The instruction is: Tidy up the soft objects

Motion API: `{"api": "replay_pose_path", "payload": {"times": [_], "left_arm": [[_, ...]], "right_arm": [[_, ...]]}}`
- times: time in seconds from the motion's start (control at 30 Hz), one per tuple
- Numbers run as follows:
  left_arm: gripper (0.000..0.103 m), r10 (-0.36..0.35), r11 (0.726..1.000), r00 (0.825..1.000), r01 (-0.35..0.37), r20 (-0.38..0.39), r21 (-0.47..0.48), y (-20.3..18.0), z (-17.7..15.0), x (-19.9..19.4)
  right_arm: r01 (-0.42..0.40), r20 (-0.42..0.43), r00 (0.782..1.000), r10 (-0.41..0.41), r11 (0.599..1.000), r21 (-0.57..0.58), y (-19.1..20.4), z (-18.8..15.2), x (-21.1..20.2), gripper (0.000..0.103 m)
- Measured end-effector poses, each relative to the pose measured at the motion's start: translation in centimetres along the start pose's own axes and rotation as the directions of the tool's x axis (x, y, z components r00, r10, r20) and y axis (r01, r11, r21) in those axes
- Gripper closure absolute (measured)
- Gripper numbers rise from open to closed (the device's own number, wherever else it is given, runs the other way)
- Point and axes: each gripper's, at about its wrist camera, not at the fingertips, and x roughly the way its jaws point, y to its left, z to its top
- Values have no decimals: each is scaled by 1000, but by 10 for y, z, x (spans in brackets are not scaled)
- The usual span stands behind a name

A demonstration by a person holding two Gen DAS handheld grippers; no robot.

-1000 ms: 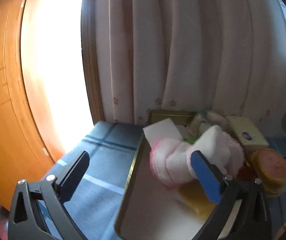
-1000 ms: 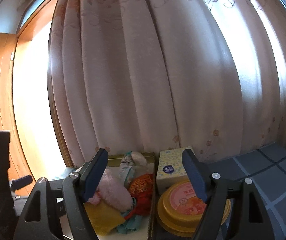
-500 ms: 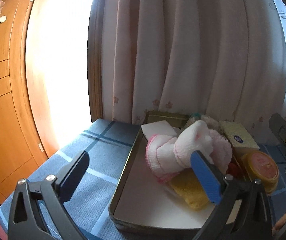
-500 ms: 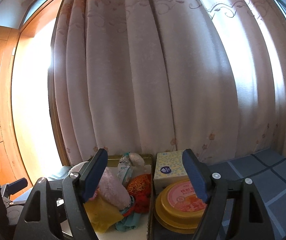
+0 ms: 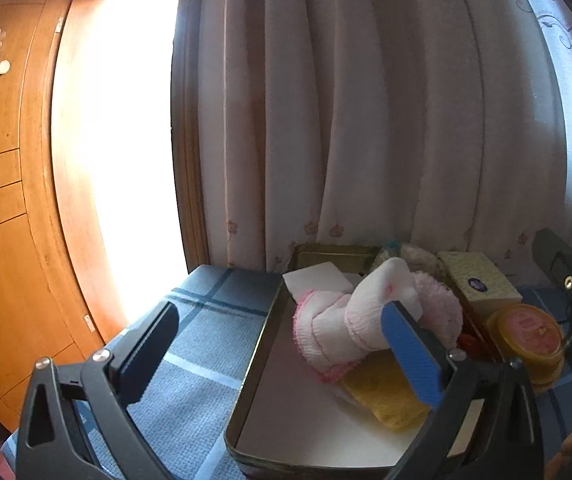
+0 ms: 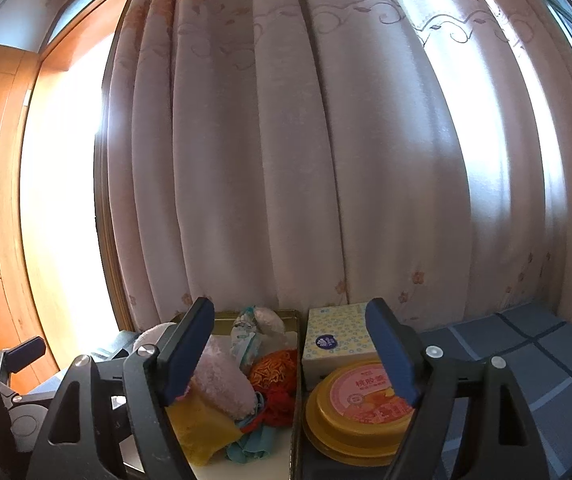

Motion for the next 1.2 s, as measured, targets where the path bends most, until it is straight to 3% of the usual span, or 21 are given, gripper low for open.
{"api": "replay_pose_path", "payload": {"times": [1.2], "left_arm": [[0,-5,1000,1000,5,15,0,-5,-1,-4]], "right_arm": [[1,9,1000,-1,1000,-10,1,1,-5,23]]}}
